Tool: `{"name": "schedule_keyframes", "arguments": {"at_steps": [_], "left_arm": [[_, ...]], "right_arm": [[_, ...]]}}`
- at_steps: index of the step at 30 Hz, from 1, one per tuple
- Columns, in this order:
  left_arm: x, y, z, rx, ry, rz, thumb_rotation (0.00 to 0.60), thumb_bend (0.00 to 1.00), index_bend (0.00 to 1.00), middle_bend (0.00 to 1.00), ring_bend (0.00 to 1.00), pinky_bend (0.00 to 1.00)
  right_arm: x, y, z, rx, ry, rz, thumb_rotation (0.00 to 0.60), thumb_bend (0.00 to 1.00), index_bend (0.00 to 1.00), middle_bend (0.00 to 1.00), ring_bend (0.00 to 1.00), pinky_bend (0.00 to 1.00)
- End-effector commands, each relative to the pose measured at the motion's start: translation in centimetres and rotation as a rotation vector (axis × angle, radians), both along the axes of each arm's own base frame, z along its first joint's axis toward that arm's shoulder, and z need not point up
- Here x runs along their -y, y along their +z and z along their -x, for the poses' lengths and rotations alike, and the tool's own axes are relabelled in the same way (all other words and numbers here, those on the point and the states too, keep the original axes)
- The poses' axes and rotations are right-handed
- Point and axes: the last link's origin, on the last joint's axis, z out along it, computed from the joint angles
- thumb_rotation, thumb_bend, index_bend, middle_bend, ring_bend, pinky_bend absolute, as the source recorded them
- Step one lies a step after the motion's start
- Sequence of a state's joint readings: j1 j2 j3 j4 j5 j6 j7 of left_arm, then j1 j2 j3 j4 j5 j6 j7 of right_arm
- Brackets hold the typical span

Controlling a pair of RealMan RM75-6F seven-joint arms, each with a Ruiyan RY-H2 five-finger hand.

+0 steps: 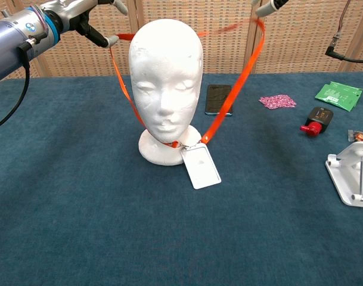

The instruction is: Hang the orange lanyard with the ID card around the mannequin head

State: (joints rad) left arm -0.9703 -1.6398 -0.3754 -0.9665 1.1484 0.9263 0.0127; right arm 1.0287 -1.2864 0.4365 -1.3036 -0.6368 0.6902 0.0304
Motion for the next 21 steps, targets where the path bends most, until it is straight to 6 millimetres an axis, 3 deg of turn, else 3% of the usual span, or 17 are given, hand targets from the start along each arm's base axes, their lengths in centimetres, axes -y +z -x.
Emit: {"name": "schedule_keyframes", "arguments": {"at_steps": [1, 4, 10, 16, 21], "left_arm": [[-0.3, -0.4, 0.0, -0.006, 0.017, 0.014, 0.600, 0.35, 0.00, 0.00, 0.00, 0.00], [-0.4, -0.5, 0.1, 0.000, 0.021, 0.010, 0.600, 0.27, 0.00, 0.00, 0.00, 0.00], [-0.2, 0.5, 0.2, 0.009, 0.014, -0.023, 0.600, 0.01, 0.00, 0.00, 0.00, 0.00], [0.8, 2.4, 0.6, 0.019, -0.008, -0.040, 0.600, 0.00, 0.00, 0.00, 0.00, 0.00], [2.8, 5.0, 2.4, -0.005, -0.024, -0.081, 0.600, 0.00, 0.00, 0.00, 0.00, 0.00]], "right_arm": [[0.4, -0.6, 0.6, 0.001, -0.008, -0.003, 0.600, 0.24, 0.17, 0.00, 0.00, 0.00], [0.7, -0.5, 0.9, -0.007, -0.008, 0.010, 0.600, 0.23, 0.15, 0.00, 0.00, 0.00], [0.4, 0.4, 1.7, -0.007, 0.005, 0.059, 0.600, 0.25, 0.14, 0.00, 0.00, 0.00], [-0.7, 1.5, 2.7, -0.032, 0.006, 0.082, 0.600, 0.25, 0.14, 0.00, 0.00, 0.00], [-2.8, 2.4, 4.1, -0.089, 0.016, 0.093, 0.600, 0.25, 0.14, 0.00, 0.00, 0.00]]}}
